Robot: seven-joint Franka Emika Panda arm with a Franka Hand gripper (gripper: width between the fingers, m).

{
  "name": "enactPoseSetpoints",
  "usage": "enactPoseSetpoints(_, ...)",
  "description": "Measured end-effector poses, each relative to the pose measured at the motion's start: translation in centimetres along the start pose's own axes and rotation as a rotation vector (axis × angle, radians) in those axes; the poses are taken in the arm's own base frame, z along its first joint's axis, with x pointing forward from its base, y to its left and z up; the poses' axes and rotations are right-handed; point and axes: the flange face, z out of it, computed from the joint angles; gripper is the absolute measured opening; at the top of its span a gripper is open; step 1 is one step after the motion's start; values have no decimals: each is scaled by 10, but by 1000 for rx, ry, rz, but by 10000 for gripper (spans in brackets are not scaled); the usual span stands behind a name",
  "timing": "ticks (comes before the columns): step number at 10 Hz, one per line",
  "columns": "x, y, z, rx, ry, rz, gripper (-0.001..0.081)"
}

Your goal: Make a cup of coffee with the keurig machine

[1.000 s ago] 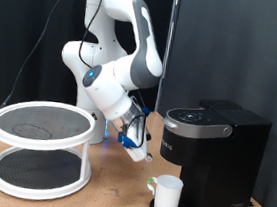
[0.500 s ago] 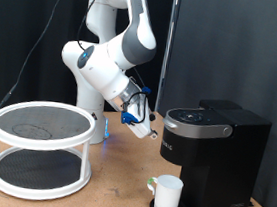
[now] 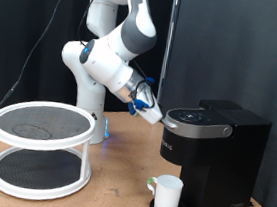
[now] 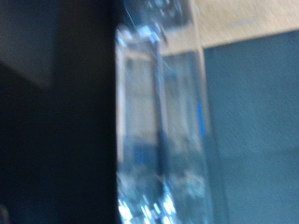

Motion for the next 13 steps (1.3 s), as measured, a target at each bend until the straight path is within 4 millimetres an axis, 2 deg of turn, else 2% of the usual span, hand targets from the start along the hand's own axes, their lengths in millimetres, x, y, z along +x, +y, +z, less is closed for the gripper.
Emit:
enactPoseSetpoints(4, -22, 45, -18, -66, -39, -10, 734)
enactPoseSetpoints(8, -47, 79, -44, -60, -96, -21, 734)
enactPoseSetpoints(10, -49, 79, -44, -60, -95, -29, 734)
enactPoseSetpoints(11, -59, 82, -48, -25, -86, -55, 734)
enactPoseSetpoints(13, -85, 92, -51, 153, 16, -148, 734)
